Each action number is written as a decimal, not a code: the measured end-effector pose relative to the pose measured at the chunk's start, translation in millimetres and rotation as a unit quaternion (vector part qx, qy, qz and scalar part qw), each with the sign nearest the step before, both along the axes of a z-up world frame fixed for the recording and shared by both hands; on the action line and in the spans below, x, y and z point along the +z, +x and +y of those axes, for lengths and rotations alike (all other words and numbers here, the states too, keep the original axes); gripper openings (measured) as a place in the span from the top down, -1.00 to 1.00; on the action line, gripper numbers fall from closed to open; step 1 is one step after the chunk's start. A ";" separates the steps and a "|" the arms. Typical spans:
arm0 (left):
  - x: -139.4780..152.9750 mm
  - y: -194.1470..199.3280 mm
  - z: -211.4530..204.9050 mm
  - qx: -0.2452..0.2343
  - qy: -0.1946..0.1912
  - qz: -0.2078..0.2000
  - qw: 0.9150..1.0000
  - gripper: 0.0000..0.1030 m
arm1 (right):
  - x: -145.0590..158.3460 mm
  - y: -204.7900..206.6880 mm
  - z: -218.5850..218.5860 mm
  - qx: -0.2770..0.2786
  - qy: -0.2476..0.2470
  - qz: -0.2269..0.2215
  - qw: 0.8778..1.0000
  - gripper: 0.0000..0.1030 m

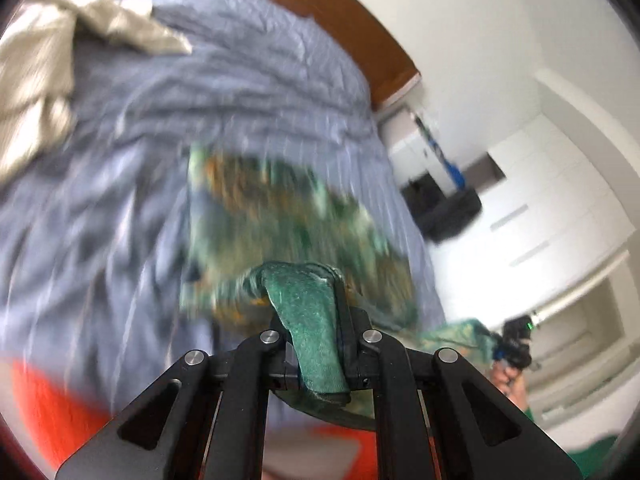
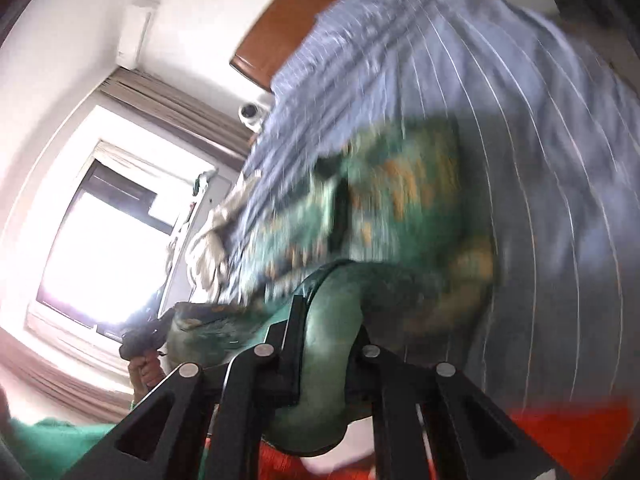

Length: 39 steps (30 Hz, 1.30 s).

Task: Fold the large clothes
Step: 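Grasp the jacket hem with the left tool while the right tool grasps the hem too, then lift the hem with both tools and fold it over toward the collar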

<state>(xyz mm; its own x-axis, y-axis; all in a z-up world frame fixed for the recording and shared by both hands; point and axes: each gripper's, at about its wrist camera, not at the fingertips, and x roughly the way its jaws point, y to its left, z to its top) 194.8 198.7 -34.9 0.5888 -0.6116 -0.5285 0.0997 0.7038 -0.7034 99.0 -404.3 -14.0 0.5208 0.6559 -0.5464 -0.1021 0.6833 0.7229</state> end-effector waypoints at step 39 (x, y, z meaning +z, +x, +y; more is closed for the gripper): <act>-80.7 175.1 -52.2 -0.015 0.196 0.065 0.978 0.80 | -71.5 223.2 50.0 -0.043 -0.314 0.003 0.948 0.76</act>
